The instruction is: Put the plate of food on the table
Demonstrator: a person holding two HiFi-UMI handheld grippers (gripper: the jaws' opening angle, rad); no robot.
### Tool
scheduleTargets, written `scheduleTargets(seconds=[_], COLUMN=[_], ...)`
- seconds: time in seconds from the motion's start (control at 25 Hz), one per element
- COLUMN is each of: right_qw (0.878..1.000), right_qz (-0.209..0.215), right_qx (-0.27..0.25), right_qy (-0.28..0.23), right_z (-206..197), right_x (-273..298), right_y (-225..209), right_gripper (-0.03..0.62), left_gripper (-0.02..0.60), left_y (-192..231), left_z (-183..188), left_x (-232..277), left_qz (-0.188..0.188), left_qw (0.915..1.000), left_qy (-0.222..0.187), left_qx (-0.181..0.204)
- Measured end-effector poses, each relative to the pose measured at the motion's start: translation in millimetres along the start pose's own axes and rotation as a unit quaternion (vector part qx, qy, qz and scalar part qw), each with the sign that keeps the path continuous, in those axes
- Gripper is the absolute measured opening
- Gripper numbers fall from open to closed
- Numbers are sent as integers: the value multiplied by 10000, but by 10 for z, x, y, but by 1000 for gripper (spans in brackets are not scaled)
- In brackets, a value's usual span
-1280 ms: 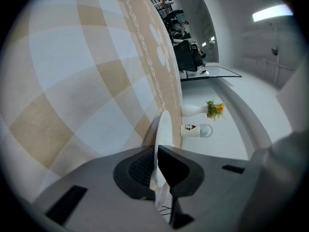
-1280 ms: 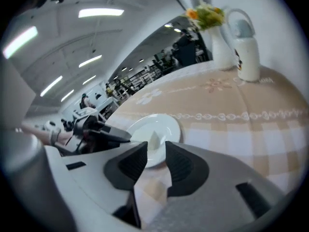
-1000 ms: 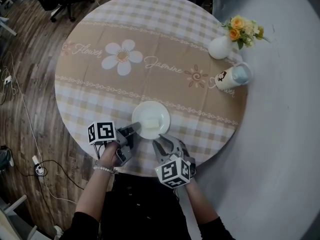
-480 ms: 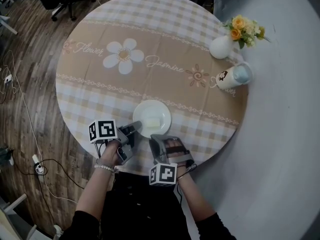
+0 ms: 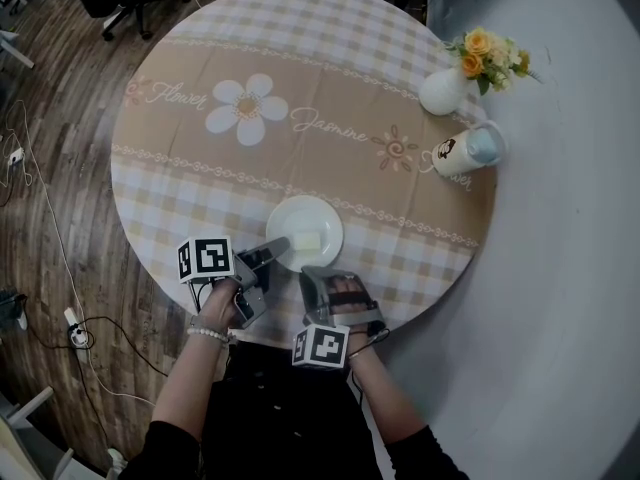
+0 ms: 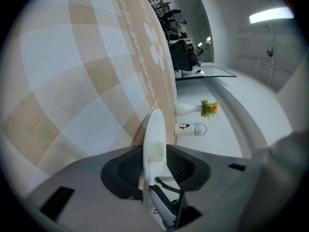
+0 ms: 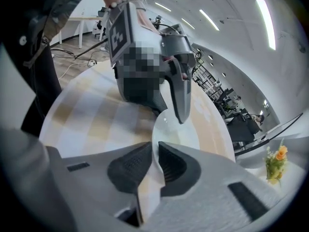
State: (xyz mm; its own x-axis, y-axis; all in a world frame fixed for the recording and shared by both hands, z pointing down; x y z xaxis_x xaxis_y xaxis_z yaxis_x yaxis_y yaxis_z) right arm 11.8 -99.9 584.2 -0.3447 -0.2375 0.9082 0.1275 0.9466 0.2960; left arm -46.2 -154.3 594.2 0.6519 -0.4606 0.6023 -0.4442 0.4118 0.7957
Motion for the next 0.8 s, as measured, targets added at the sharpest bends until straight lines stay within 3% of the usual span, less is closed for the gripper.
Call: scheduleTargets(seconds=[0.08, 0.24, 0.44, 0.68, 0.8], right_qw=[10000, 10000, 9999, 10000, 9995], right_qz=[-2, 8, 36, 90, 229], right_qx=[35, 65, 65, -6, 222], right_qy=[33, 52, 98, 30, -75], right_z=[9, 36, 22, -1, 7], right_x=[11, 43, 95, 173, 161], right_y=[1, 1, -50, -1, -9], right_gripper=[32, 32, 32, 32, 32], left_gripper=[157, 176, 176, 176, 142], left_y=[-47, -33, -4, -48, -91], left_z=[-19, -69, -105, -75, -49], left_x=[1, -56, -240, -565, -665], left_qz=[-50, -84, -181, -209, -162], left_qw=[10000, 9999, 9998, 9989, 9977], left_qy=[52, 71, 12, -406, -583], left_qx=[33, -110, -107, 100, 290])
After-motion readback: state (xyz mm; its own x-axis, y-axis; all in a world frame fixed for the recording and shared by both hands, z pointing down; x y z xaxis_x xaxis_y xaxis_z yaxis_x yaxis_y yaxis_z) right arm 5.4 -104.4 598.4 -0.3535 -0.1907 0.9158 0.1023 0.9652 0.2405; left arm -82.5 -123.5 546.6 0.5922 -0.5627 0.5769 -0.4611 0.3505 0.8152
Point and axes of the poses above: the fingertips, and each gripper's own axes: x forward along the fingers, y to its left, z out of its top, the point moved 2 cm from there along -x, backward along the fingers, and after that the axes turned 15 degrees about z, right-handed, at the moved point
